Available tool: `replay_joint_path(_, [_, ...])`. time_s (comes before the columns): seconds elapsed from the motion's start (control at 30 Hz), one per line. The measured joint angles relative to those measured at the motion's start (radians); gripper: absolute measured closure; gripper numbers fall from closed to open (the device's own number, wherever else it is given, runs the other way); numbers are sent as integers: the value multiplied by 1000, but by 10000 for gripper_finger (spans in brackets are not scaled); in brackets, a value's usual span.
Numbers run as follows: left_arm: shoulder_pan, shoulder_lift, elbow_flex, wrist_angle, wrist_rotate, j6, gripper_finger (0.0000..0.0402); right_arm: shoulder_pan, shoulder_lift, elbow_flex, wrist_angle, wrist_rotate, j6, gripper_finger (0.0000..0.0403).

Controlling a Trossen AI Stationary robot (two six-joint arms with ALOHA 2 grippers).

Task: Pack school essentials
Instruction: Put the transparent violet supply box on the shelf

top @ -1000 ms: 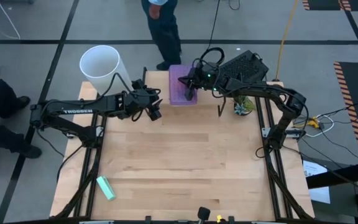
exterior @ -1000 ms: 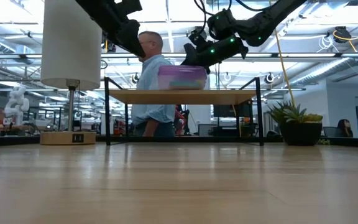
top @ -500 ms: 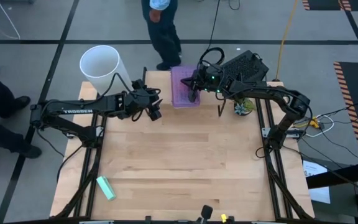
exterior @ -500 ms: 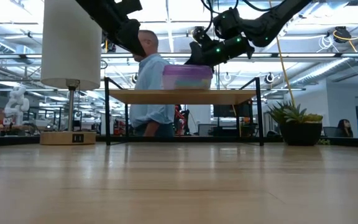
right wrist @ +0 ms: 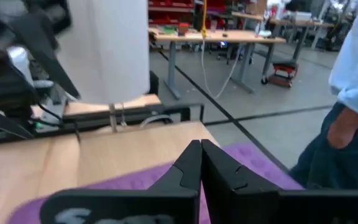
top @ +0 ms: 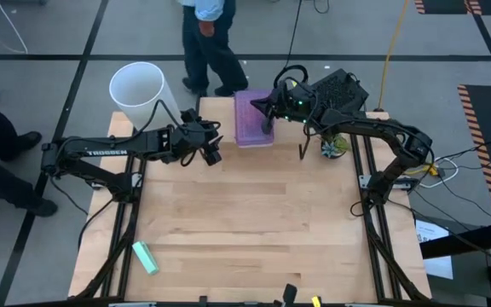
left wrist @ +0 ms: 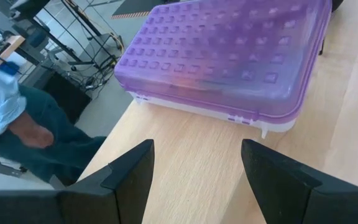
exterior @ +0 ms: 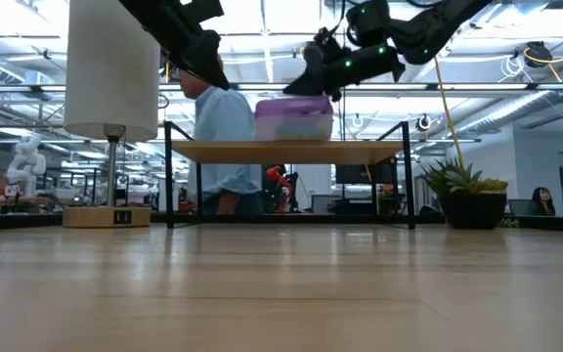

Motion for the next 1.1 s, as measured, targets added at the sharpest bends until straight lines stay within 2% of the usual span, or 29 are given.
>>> replay_joint_path(0.2, [0, 0, 0, 13, 0, 1, 156, 0, -37, 3, -17, -3, 11, 403])
replay_joint_path(0.67, [0, 0, 0, 6, 0, -3, 156, 20, -24, 0, -153, -2, 0, 403])
replay_joint_path(0.87, [0, 0, 0, 3, 4, -16, 156, 18, -15, -113, -105, 51, 10, 403])
replay_joint_path(1.1, [0, 0, 0, 13, 9, -17, 156, -14, -14, -200, 12, 8, 36, 403])
